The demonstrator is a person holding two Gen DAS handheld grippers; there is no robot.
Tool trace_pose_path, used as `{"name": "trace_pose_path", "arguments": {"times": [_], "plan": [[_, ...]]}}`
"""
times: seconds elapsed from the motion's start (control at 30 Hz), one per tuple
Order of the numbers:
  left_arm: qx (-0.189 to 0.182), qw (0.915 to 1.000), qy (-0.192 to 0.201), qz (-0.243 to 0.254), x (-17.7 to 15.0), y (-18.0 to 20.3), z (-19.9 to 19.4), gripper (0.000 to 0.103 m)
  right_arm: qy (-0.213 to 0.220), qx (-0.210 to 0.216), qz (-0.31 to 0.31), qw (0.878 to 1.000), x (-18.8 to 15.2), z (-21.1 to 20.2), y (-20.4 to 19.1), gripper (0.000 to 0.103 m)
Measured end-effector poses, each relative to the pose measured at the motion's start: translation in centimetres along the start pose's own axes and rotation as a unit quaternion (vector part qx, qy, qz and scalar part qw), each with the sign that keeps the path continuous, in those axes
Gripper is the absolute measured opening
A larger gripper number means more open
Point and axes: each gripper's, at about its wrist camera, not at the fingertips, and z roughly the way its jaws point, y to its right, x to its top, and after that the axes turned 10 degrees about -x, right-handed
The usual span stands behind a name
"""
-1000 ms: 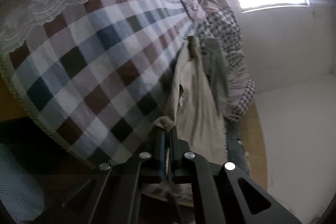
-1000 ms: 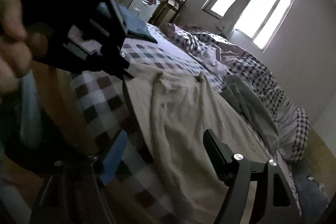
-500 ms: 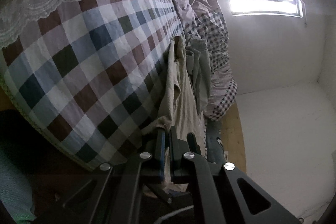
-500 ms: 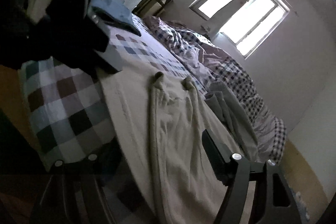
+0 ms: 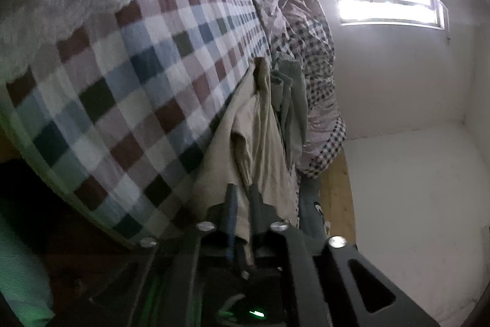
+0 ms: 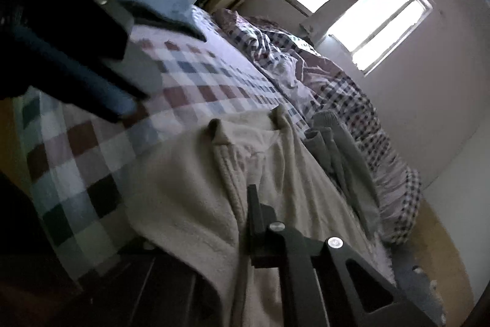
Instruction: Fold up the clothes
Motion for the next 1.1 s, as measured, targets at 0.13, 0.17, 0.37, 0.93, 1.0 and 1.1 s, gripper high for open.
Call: {"name": "trace_pose_path", "arguments": {"times": [0.13, 0.17, 0.37, 0.93, 1.0, 1.1], "plan": [[0.01, 0.999, -0.015, 0.04, 2.3, 1.6, 1.0, 0.067, -0.018, 0.039, 0.053, 0.998, 0.6, -0.3, 3.1, 0.003], [0.004, 0.9985, -0.021, 0.05, 3.0, 2.1, 1.5, 0.07, -0.023, 0.048, 0.068, 0.996, 0.7, -0.3, 4.0, 0.003], [0.003, 0.9856, -0.112, 0.127, 6.9, 5.3, 7.8, 0.078, -0.036, 0.076, 0.122, 0.989, 1.6, -1.2, 8.1, 0.003], [-0.003, 0.9591, -0.242, 0.147, 13.5, 5.4, 23.8, 0.077, -0.041, 0.094, 0.163, 0.981, 1.6, -2.3, 10.8, 0.003], [-0.009, 0.9591, -0.242, 0.147, 14.3, 5.5, 24.5, 0.076, -0.04, 0.094, 0.168, 0.981, 1.5, -2.5, 11.0, 0.003], [-0.015, 0.9585, -0.245, 0.145, 15.3, 5.4, 25.0, 0.073, -0.041, 0.094, 0.176, 0.979, 1.4, -2.6, 11.5, 0.003]]}}
